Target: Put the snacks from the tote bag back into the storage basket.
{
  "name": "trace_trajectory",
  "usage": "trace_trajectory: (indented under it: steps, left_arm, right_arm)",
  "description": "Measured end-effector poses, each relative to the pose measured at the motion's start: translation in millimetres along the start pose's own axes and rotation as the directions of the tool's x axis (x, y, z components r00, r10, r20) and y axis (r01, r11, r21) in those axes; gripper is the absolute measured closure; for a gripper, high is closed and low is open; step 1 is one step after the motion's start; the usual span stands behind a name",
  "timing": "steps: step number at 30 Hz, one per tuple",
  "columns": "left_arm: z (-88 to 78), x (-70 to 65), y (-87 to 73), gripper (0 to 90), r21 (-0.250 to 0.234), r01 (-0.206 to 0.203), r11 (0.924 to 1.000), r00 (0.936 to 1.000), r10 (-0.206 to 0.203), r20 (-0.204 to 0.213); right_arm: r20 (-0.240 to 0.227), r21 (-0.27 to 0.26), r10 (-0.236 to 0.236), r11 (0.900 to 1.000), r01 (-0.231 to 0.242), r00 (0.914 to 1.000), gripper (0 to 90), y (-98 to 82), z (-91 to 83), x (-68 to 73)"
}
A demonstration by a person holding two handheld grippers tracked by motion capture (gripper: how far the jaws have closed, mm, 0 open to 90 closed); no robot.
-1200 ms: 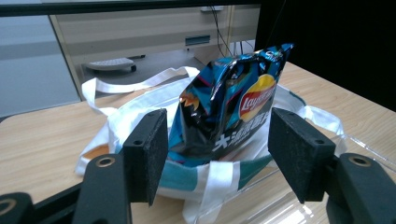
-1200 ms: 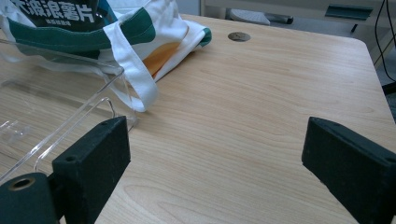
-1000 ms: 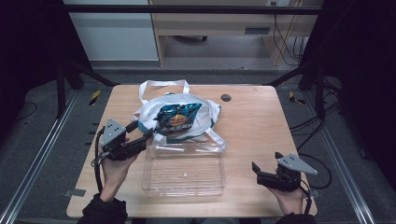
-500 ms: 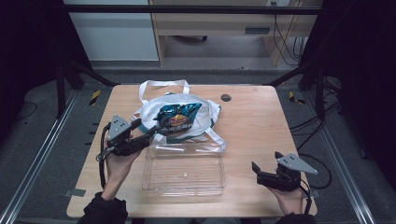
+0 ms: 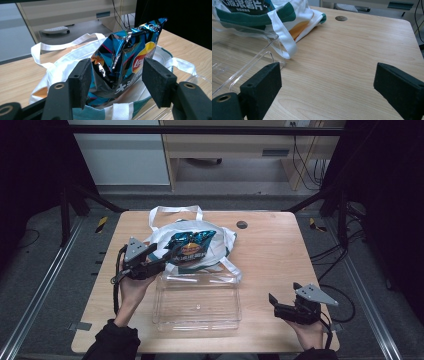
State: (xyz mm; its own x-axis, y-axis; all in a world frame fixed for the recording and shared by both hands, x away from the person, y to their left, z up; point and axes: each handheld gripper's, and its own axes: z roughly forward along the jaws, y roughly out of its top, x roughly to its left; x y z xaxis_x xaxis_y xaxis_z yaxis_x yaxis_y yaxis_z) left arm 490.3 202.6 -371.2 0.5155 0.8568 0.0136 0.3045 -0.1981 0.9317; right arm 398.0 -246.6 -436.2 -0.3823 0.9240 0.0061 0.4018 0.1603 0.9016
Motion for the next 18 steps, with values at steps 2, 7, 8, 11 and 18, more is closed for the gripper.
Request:
trace_trajectory:
  steps: [2,7,8,11,18]
  left_arm:
    - [2.6,-0.1,-0.6,41.4,0.006,-0.004,1.0,1.0,0.004,-0.002]
    - [8.3,0.7,-0.6,43.2,0.012,-0.003,0.9999,1.0,0.003,-0.004]
    - [8.3,0.7,-0.6,43.4,0.012,-0.003,0.9999,1.0,0.003,-0.004]
    - [13.0,-0.5,-0.5,44.4,0.018,-0.009,0.9998,1.0,0.009,-0.004]
    - [29.1,-1.6,-2.1,49.9,0.05,-0.01,0.9987,0.9999,0.01,-0.007]
  right_arm:
    - [-0.002,0.002,0.002,1.0,-0.002,1.0,8.0,0.1,0.3,0.7]
    - [-0.003,0.003,0.0,1.0,0.0,1.0,8.0,0.1,0.9,0.4]
    - [-0.002,0.004,-0.001,1.0,0.001,1.0,8.0,0.1,0.9,0.3]
    - [-0.004,0.005,0.0,1.0,0.0,1.0,8.0,0.1,1.1,0.1]
    - [-0.005,0.004,0.002,1.0,-0.002,1.0,8.0,0.2,0.6,-0.2]
